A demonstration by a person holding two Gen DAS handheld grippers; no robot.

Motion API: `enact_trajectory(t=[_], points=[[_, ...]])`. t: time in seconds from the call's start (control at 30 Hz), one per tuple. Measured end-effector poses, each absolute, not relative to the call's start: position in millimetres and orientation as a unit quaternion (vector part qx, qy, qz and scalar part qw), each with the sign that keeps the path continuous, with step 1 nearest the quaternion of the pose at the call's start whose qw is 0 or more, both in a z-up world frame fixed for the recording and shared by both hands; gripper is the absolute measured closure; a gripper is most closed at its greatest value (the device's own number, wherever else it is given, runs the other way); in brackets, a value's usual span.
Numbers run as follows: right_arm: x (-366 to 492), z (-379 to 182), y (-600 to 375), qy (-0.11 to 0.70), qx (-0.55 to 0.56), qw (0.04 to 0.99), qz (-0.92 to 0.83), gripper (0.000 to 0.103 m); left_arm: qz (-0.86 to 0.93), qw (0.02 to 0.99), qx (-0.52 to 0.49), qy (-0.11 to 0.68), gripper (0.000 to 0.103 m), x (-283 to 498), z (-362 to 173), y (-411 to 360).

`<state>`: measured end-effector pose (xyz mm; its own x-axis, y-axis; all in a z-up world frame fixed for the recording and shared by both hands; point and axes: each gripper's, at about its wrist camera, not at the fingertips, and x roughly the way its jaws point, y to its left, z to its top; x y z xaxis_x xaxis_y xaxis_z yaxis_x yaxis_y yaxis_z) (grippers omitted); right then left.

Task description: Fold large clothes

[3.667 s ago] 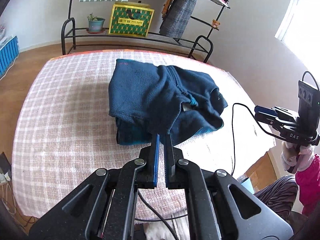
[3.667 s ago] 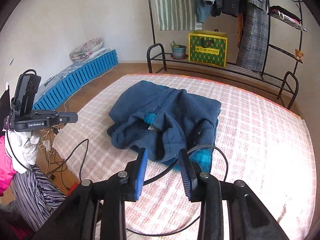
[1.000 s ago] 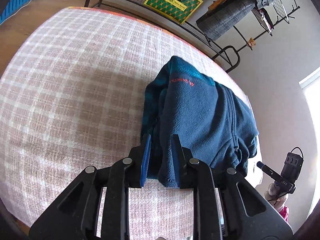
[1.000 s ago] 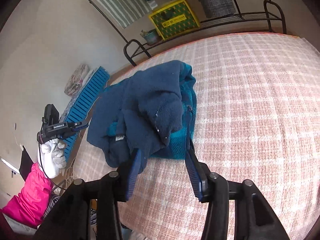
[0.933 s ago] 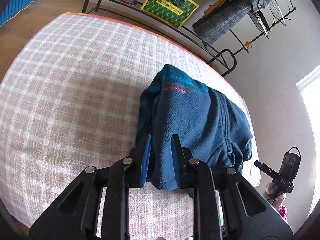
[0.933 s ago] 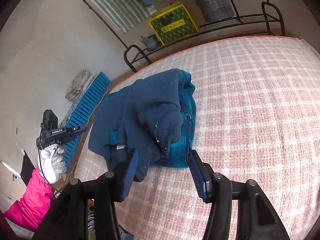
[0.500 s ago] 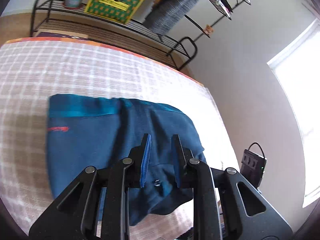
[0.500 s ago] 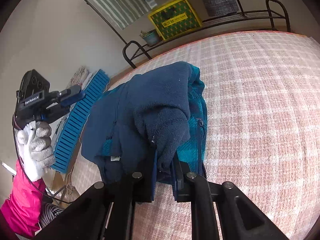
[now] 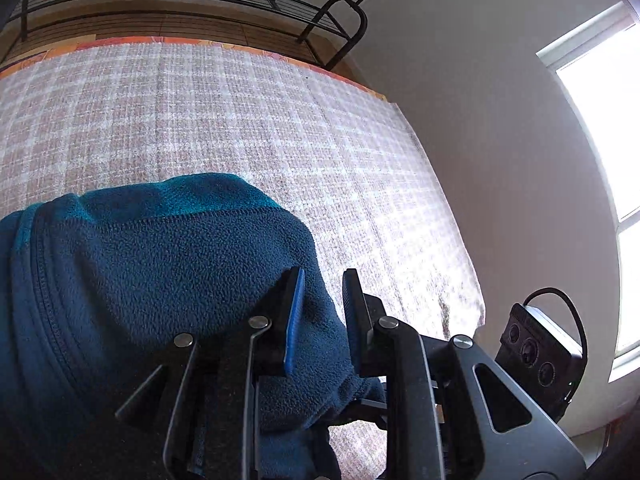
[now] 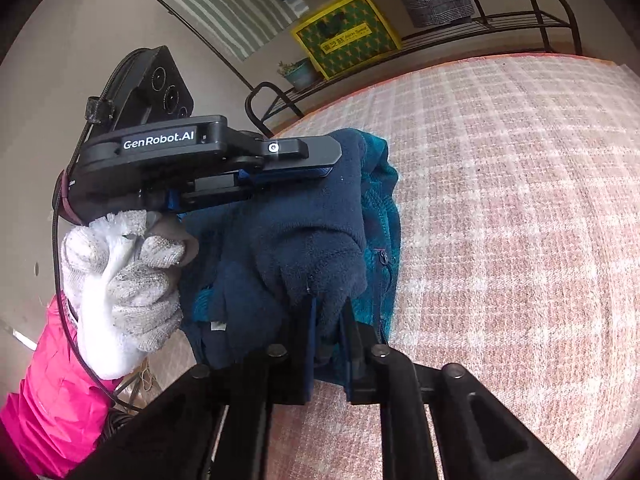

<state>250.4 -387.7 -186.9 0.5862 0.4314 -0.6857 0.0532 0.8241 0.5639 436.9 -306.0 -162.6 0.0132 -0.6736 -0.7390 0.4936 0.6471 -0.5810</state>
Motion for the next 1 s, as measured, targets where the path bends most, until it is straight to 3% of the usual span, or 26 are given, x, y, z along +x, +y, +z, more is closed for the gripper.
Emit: enact_trajectory(t=[0.17,0.33,0.57,0.67,0.7,0.73,0.97,1.0], points=[[226,-177,-377,0.438,0.281,0.846,0.115,0.101,-0.370,0.721,-0.086,0.579,0.101,456,-191,-296],[219,-205,-385,0.452,0.351,0.810,0.128,0.101,-0.378,0.728,-0.075,0.567,0.101,452,-206,-297],[219,-206,-369,0.504,0.299,0.790,0.182,0.103,-0.384,0.736,-0.103,0.548,0.100,455,-177,-277],[207,-188,-374,0.489,0.256,0.818,0.163,0.092,-0.399,0.741,-0.110,0.528,0.100,449,-149,-254],[204,-183,-381,0.477,0.262,0.825,0.151,0.069,-0.399,0.747,-0.108,0.521,0.100,447,-142,-246],[201,-179,-389,0.461,0.271,0.834,0.135,0.061,-0.400,0.750,-0.105,0.516,0.100,446,-135,-240],[225,-187,-408,0.434,0.331,0.830,0.117,0.061,-0.428,0.726,-0.110,0.527,0.100,452,-127,-268],[229,-190,-404,0.435,0.339,0.825,0.124,0.068,-0.436,0.718,-0.103,0.532,0.100,450,-130,-279]])
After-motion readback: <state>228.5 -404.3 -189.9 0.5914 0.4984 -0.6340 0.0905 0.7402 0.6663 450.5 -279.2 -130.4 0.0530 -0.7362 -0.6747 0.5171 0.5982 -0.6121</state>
